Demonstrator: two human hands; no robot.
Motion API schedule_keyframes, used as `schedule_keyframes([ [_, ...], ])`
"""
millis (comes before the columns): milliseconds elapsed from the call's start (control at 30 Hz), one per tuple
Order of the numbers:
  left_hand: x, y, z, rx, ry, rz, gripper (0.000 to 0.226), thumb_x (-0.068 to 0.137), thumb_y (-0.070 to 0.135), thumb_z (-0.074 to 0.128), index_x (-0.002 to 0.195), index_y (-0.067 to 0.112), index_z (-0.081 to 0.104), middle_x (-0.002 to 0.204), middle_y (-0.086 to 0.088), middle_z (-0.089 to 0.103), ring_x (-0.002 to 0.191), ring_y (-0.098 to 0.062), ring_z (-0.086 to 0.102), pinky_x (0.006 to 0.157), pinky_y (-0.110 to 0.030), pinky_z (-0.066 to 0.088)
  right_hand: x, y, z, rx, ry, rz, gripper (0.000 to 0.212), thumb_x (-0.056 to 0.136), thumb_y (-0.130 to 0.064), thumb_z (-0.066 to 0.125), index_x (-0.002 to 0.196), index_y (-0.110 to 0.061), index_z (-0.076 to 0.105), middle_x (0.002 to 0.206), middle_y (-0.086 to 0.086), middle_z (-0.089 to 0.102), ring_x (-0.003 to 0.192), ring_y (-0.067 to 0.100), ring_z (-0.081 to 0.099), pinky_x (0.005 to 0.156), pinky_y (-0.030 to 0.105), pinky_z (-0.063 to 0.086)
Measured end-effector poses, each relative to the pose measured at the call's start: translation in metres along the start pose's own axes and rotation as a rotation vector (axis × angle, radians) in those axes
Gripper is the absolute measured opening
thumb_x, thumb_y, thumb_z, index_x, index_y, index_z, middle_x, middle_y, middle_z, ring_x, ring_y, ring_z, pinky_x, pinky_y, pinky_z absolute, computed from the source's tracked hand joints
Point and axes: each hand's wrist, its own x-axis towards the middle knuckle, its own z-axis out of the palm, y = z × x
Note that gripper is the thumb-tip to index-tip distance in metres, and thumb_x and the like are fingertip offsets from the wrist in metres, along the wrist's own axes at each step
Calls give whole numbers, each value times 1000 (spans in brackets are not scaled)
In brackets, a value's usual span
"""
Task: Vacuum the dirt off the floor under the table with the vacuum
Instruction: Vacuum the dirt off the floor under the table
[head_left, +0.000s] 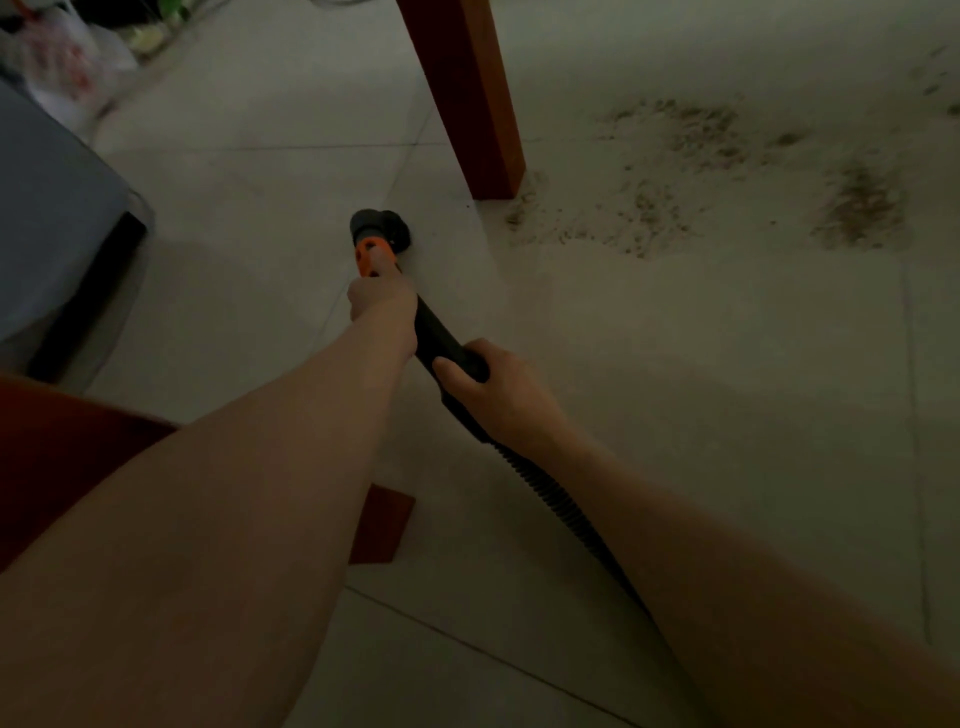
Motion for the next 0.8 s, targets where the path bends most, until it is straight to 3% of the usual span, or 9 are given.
schedule_keyframes([
  [100, 4, -2, 3, -11, -49, -7, 58, 100, 48, 25, 138, 5, 34, 123, -15, 53, 100, -29, 54, 77, -33, 43, -1, 2, 3, -66, 66, 2, 34, 93, -48, 47, 104, -17, 55, 82, 6, 66, 68, 24, 64, 61, 38, 52],
  [200, 2, -3, 8, -34, -82, 4, 58, 99, 49, 27, 137, 5, 35, 122, -15, 54, 94, -27, 53, 80, -34, 46, -5, 5, 5, -103, 122, 9, 34, 92, -50, 47, 99, -17, 54, 81, 7, 65, 69, 26, 62, 62, 41, 52],
  [333, -4, -1, 19, -27, -112, 28, 57, 100, 48, 27, 135, 4, 39, 123, -16, 55, 102, -28, 57, 82, -34, 48, -13, 11, -2, -69, 162, 19, 32, 92, -49, 47, 96, -18, 54, 77, 8, 64, 67, 26, 62, 62, 42, 51],
  [467, -9, 1, 30, -62, -159, 34, 56, 100, 48, 28, 135, 5, 38, 114, -14, 54, 89, -24, 52, 77, -32, 47, -16, 13, -14, -96, 185, 29, 32, 92, -49, 47, 98, -19, 54, 76, 6, 63, 67, 25, 61, 61, 39, 50],
  [667, -13, 10, 40, -130, -211, -23, 59, 99, 49, 28, 137, 5, 39, 122, -15, 54, 99, -28, 54, 81, -33, 47, -13, 9, -45, -274, 174, 22, 31, 94, -50, 45, 107, -23, 53, 82, 2, 63, 67, 19, 60, 56, 29, 45],
  [800, -20, 12, 44, -149, -222, -45, 56, 100, 45, 27, 137, 5, 38, 116, -14, 53, 93, -26, 51, 79, -33, 45, -15, 11, -56, -296, 160, 28, 33, 93, -51, 46, 110, -24, 55, 85, 2, 66, 69, 19, 61, 58, 31, 49],
])
